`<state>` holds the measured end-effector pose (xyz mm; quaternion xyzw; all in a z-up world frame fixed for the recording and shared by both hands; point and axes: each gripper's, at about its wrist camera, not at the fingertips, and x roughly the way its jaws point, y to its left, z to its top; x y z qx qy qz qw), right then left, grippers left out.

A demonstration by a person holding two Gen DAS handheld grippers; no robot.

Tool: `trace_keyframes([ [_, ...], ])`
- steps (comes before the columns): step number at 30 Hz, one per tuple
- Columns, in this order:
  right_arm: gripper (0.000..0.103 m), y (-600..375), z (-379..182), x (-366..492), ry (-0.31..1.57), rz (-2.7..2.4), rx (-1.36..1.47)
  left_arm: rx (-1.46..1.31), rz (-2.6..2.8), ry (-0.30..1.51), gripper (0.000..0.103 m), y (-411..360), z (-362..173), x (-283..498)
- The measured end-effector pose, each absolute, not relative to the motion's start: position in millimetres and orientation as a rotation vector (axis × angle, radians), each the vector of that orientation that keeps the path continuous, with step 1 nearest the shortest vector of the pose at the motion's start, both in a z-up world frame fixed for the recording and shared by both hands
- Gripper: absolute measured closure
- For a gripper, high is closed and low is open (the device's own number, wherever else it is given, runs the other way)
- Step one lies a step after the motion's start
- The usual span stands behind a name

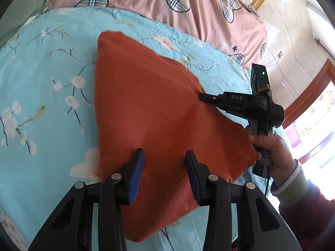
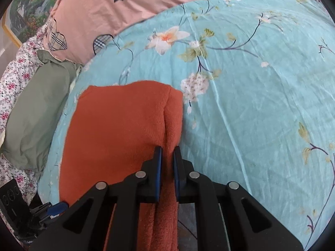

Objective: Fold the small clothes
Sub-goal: 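Lower the folded sweater onto the sheet and open both grippers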

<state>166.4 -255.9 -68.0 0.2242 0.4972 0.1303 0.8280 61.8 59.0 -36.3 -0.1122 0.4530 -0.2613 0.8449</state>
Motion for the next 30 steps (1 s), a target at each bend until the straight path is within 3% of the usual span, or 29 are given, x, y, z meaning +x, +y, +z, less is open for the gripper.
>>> trace_keyframes([
  [10, 0.089, -237, 7, 96, 0.938, 0.378, 0.464, -0.227, -0.547, 0.926, 0.062, 68, -13, 41],
  [14, 0.089, -227, -24, 73, 1.056, 0.328, 0.383, -0.198, -0.522, 0.959, 0.063, 67, -28, 35],
  [18, 0.103, -251, -58, 61, 1.072, 0.300, 0.460, -0.197, -0.515, 0.994, 0.065, 67, -49, 33],
  [30, 0.098, -226, -17, 28, 1.023, 0.345, 0.334, -0.107, -0.413, 1.000, 0.063, 55, -47, 23],
])
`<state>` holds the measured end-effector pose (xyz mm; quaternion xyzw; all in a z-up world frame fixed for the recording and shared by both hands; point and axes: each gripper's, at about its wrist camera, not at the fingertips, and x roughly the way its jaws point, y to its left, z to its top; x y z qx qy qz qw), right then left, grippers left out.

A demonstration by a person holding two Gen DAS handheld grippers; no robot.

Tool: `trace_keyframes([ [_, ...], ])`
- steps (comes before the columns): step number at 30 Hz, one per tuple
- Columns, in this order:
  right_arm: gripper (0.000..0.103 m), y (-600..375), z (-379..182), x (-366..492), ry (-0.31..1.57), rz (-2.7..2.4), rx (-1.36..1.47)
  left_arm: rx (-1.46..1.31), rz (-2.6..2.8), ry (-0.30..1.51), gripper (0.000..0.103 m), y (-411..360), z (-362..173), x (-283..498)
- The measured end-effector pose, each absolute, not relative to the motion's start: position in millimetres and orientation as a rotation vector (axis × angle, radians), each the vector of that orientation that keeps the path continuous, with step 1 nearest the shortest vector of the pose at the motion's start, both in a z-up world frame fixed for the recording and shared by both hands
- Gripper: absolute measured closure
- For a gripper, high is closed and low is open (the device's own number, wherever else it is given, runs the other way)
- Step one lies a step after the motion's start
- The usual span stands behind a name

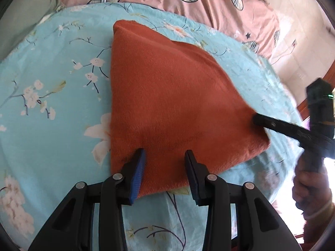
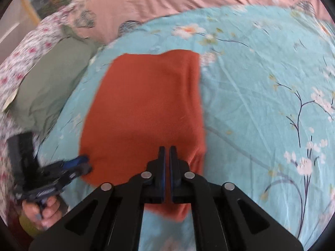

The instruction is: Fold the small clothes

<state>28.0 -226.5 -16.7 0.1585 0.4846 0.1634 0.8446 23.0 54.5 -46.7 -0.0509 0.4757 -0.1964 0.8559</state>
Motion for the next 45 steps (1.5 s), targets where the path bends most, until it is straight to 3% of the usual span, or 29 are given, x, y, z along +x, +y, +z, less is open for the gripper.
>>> trace_keyframes([
  [3, 0.097, -215, -40, 16, 1.106, 0.330, 0.228, -0.053, -0.384, 0.998, 0.062, 46, -48, 17],
  [6, 0.098, -225, -57, 12, 1.100, 0.344, 0.306, -0.027, -0.377, 1.006, 0.060, 43, -50, 13],
  [19, 0.097, -235, -45, 2, 1.092, 0.343, 0.387, -0.017, -0.312, 1.033, 0.059, 53, -38, -10],
  [21, 0.096, -237, -40, -1, 1.082, 0.342, 0.389, -0.014, -0.294, 1.031, 0.058, 55, -33, -14],
  [24, 0.094, -237, -32, -6, 1.070, 0.340, 0.378, 0.025, -0.239, 1.023, 0.047, 55, -26, -19],
  [26, 0.092, -238, -27, -10, 1.065, 0.342, 0.378, 0.043, -0.215, 1.013, 0.045, 57, -19, -23],
  [31, 0.066, -235, -18, -21, 1.049, 0.354, 0.372, 0.060, -0.178, 0.986, 0.036, 60, -4, -30],
  [38, 0.063, -234, -9, -28, 1.037, 0.365, 0.363, 0.105, -0.133, 0.959, 0.022, 58, 6, -36],
  [45, 0.058, -232, -2, -23, 1.026, 0.371, 0.356, 0.110, -0.105, 0.959, 0.017, 62, 5, -30],
])
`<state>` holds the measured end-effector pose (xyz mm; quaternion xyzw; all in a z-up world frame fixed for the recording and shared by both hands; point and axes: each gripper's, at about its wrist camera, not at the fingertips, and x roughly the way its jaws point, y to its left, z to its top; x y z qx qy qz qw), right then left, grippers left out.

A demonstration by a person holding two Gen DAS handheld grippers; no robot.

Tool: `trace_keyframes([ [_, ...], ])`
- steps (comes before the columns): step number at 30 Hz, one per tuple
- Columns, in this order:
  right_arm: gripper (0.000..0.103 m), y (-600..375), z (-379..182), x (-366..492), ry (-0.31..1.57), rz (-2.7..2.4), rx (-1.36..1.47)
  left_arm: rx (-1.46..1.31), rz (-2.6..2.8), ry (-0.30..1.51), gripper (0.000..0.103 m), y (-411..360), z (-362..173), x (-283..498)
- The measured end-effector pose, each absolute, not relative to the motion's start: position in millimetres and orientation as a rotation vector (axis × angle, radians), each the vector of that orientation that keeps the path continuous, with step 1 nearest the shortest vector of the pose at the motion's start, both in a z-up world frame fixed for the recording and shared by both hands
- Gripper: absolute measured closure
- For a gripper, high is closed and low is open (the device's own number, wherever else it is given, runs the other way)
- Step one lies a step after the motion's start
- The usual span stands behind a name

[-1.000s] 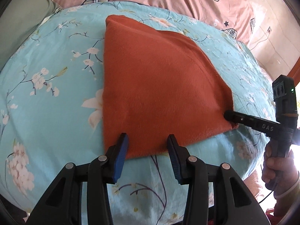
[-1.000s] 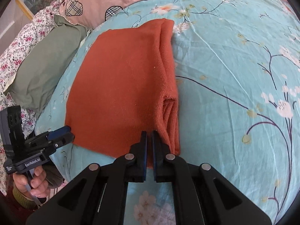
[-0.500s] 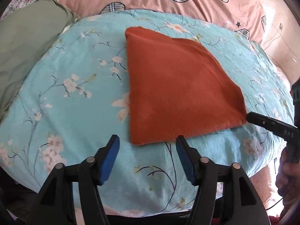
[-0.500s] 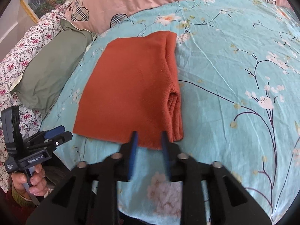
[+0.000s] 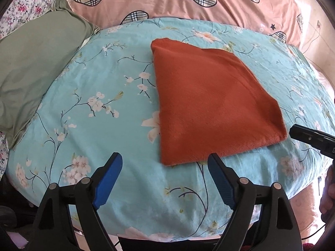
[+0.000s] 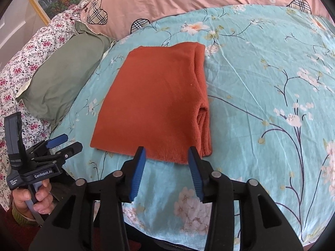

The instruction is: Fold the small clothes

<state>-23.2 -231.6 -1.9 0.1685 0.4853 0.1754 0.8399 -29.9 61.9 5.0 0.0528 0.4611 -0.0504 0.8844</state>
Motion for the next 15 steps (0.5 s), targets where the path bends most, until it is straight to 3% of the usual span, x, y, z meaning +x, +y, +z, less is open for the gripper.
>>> trace_keyframes([
  [5, 0.053, -233, 1, -8, 1.018, 0.376, 0.360, 0.101, -0.091, 0.954, 0.010, 65, 4, -18],
  [15, 0.053, -243, -8, 73, 1.014, 0.377, 0.407, 0.119, -0.086, 0.940, 0.009, 60, 0, 26],
])
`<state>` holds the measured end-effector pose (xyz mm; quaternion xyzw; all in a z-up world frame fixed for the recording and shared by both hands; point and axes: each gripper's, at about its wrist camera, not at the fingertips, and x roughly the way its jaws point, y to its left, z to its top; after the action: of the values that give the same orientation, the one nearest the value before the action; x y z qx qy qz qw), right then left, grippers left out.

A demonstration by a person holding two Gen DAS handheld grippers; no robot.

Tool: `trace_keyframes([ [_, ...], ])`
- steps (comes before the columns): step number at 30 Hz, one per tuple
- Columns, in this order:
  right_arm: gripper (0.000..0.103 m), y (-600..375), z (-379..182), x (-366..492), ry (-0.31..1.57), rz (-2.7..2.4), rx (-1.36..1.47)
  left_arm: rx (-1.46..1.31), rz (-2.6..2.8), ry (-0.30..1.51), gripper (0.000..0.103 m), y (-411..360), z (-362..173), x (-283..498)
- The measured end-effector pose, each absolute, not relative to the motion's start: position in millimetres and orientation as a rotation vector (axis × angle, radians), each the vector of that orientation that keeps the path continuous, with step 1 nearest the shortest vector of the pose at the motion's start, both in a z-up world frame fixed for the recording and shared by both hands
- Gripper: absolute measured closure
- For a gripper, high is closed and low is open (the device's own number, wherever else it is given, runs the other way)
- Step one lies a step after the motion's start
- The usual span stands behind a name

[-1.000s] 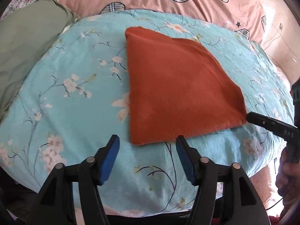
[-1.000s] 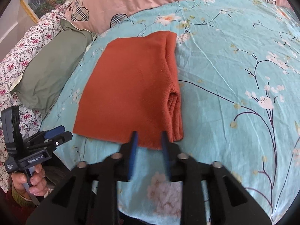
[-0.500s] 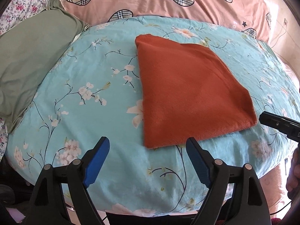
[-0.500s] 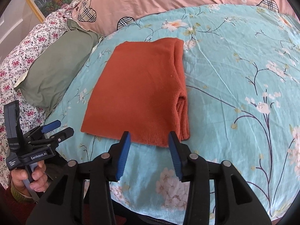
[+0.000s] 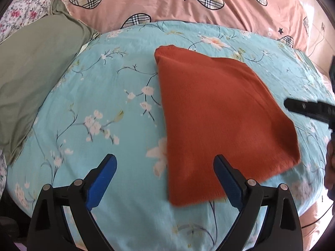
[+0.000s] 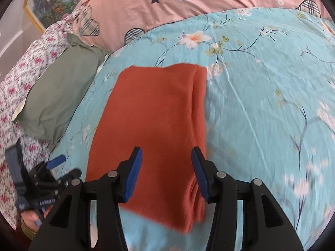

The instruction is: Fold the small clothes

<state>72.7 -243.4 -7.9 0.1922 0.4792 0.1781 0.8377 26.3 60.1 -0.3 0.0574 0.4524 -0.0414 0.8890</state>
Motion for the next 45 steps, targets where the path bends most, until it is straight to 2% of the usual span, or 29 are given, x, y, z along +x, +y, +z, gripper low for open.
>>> trace_keyframes([
  [14, 0.053, -258, -57, 197, 1.087, 0.353, 0.569, 0.036, -0.106, 0.998, 0.009, 64, -25, 98],
  [15, 0.062, -256, -59, 200, 1.092, 0.367, 0.569, 0.039, -0.108, 1.000, 0.009, 63, -26, 102],
  [16, 0.091, -253, -56, 201, 1.082, 0.376, 0.559, 0.042, -0.108, 1.000, 0.009, 61, -25, 103],
  [22, 0.091, -261, -8, 173, 0.867, 0.390, 0.512, 0.057, -0.107, 0.995, 0.008, 57, -29, 107],
  [27, 0.091, -253, -59, 193, 1.036, 0.293, 0.431, 0.073, -0.109, 1.008, 0.007, 54, -37, 109],
  [29, 0.090, -256, -74, 195, 1.060, 0.278, 0.452, 0.094, -0.100, 1.009, 0.004, 52, -37, 110],
  [30, 0.086, -257, -73, 195, 1.059, 0.267, 0.458, 0.102, -0.092, 1.010, 0.003, 51, -37, 110],
  [31, 0.076, -258, -70, 195, 1.058, 0.250, 0.457, 0.107, -0.086, 1.012, 0.003, 51, -36, 111],
  [32, 0.074, -260, -66, 193, 1.051, 0.240, 0.457, 0.109, -0.082, 1.012, 0.003, 50, -36, 110],
  [36, 0.073, -266, -43, 174, 1.020, 0.233, 0.451, 0.125, -0.063, 1.005, 0.003, 49, -32, 103],
  [38, 0.068, -268, -31, 159, 1.003, 0.246, 0.461, 0.130, -0.053, 1.003, 0.003, 47, -29, 97],
  [40, 0.047, -265, -21, 142, 0.992, 0.266, 0.464, 0.136, -0.045, 1.001, 0.003, 46, -27, 90],
  [42, 0.036, -260, -13, 124, 0.981, 0.286, 0.443, 0.145, -0.034, 0.992, 0.003, 46, -24, 82],
  [45, 0.027, -246, -5, 96, 0.988, 0.316, 0.376, 0.160, -0.010, 0.978, 0.001, 47, -20, 65],
])
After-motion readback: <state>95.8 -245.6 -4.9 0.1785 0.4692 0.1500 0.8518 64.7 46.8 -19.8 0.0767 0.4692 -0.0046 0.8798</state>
